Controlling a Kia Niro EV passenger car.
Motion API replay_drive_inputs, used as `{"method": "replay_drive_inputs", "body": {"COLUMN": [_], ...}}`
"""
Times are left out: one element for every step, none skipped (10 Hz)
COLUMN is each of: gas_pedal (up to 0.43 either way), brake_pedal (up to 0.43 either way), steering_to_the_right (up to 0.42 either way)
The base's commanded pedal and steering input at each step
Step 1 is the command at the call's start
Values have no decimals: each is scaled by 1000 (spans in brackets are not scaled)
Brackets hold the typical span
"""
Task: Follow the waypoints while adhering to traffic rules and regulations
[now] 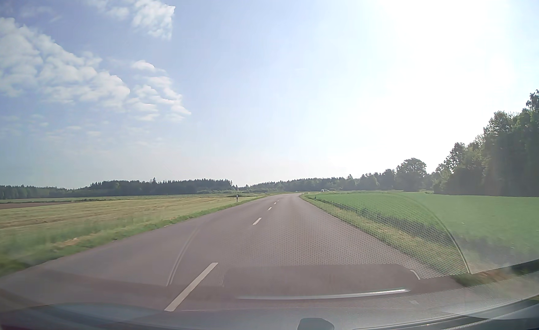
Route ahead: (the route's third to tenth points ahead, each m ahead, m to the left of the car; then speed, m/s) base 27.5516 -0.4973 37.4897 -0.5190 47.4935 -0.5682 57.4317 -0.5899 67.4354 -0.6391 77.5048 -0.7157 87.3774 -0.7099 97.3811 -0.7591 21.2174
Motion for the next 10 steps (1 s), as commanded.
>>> {"method": "replay_drive_inputs", "body": {"gas_pedal": [220, 220, 220, 220, 220, 220, 220, 220, 209, 197], "brake_pedal": [0, 0, 0, 0, 0, 0, 0, 0, 0, 0], "steering_to_the_right": [-1, -1, -1, -1, -1, -1, -1, -1, -1, -1]}}
